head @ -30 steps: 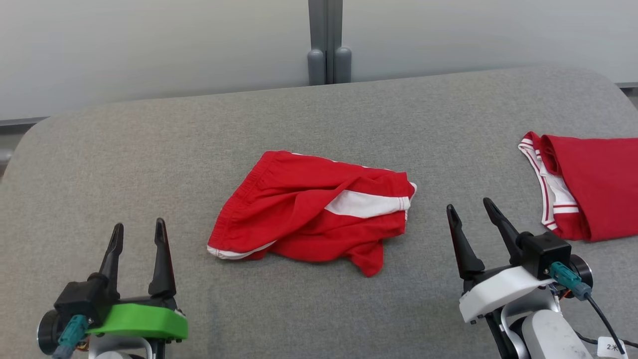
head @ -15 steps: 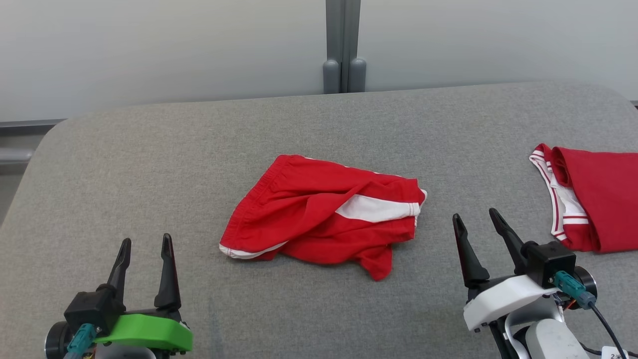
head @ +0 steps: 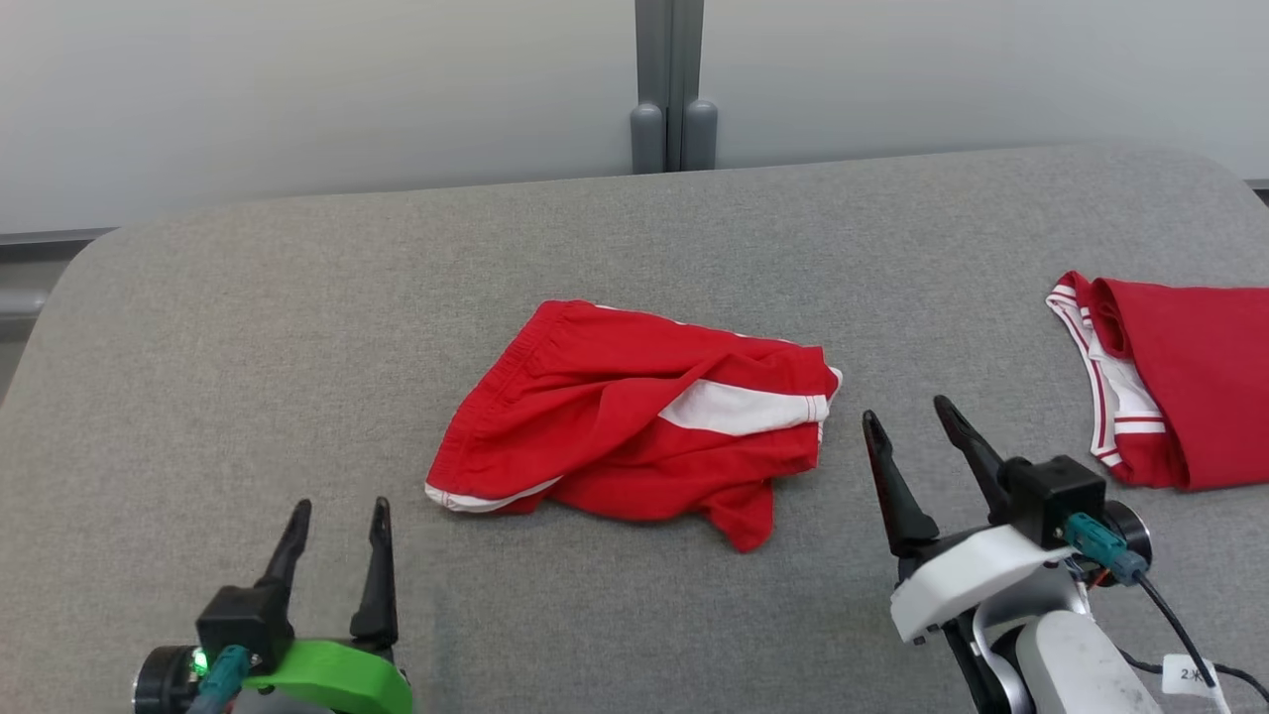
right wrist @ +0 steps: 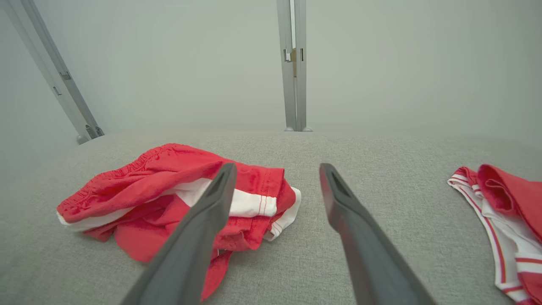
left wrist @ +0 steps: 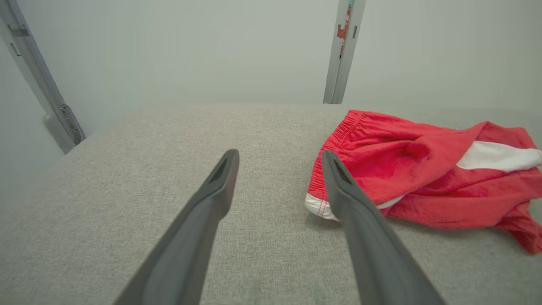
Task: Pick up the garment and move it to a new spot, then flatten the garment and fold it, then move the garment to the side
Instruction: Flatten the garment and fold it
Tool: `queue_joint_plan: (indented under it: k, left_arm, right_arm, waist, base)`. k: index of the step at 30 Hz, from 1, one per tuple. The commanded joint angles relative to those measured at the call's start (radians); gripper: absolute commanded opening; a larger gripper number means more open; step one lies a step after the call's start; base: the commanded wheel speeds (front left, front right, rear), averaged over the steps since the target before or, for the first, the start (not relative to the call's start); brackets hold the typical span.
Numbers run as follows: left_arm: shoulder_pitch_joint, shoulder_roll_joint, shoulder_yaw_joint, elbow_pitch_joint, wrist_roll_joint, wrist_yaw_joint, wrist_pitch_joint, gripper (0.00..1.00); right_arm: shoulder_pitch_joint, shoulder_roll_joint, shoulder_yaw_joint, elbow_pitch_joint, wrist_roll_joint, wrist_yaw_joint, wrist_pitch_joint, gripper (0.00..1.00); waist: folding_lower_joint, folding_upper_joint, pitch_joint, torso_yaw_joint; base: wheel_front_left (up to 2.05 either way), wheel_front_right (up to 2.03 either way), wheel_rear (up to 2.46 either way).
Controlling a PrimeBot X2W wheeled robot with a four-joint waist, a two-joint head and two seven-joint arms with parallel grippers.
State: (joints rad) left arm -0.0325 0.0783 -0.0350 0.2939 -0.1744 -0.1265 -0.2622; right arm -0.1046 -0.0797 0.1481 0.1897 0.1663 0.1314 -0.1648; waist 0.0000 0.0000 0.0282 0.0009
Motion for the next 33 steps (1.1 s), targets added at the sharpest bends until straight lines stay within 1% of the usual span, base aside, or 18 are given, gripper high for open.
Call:
queue_joint_plan:
  k: [1,4,9,11,14,18,24,33]
  left_arm:
    - [-0.023,0.010,-0.019,0.029,0.006,-0.003,-0.003,1.00]
    - [-0.062,0.022,-0.066,0.108,-0.001,-0.004,-0.003,1.00]
    - [-0.163,0.042,-0.166,0.255,-0.033,-0.004,0.000,1.00]
    - [-0.206,0.045,-0.197,0.310,-0.054,-0.004,0.003,1.00]
    - [-0.272,0.044,-0.218,0.389,-0.092,-0.004,0.003,1.00]
    - [-0.326,0.046,-0.246,0.455,-0.125,-0.005,0.001,1.00]
    - [-0.379,0.051,-0.303,0.538,-0.186,-0.005,-0.002,1.00]
    - [-0.424,0.064,-0.403,0.575,-0.274,-0.005,-0.003,1.00]
  right_arm:
    - [-0.024,-0.002,0.017,0.009,0.016,-0.002,0.022,1.00]
    - [-0.070,-0.005,0.047,0.044,0.060,-0.002,0.089,1.00]
    - [-0.166,0.000,0.058,0.139,0.110,-0.002,0.206,1.00]
    - [-0.204,0.005,0.059,0.177,0.129,-0.002,0.234,1.00]
    - [-0.249,0.012,0.051,0.236,0.144,-0.002,0.260,1.00]
    - [-0.289,0.020,0.050,0.286,0.158,-0.002,0.260,1.00]
    - [-0.323,0.025,0.091,0.334,0.181,-0.002,0.250,1.00]
    - [-0.350,0.028,0.132,0.374,0.227,-0.002,0.235,1.00]
  waist:
    - [0.0000,0.0000,0.010,-0.004]
    - [0.0000,0.0000,0.024,-0.005]
    - [0.0000,0.0000,0.060,-0.002]
    - [0.0000,0.0000,0.074,0.000]
    - [0.0000,0.0000,0.096,0.000]
    - [0.0000,0.0000,0.111,-0.001]
    - [0.0000,0.0000,0.121,-0.009]
    - [0.0000,0.0000,0.132,-0.011]
  base:
    - [0.00,0.00,0.00]
    - [0.00,0.00,0.00]
    - [0.00,0.00,0.00]
    - [0.00,0.00,0.00]
    - [0.00,0.00,0.00]
    - [0.00,0.00,0.00]
    - [0.00,0.00,0.00]
    - [0.00,0.00,0.00]
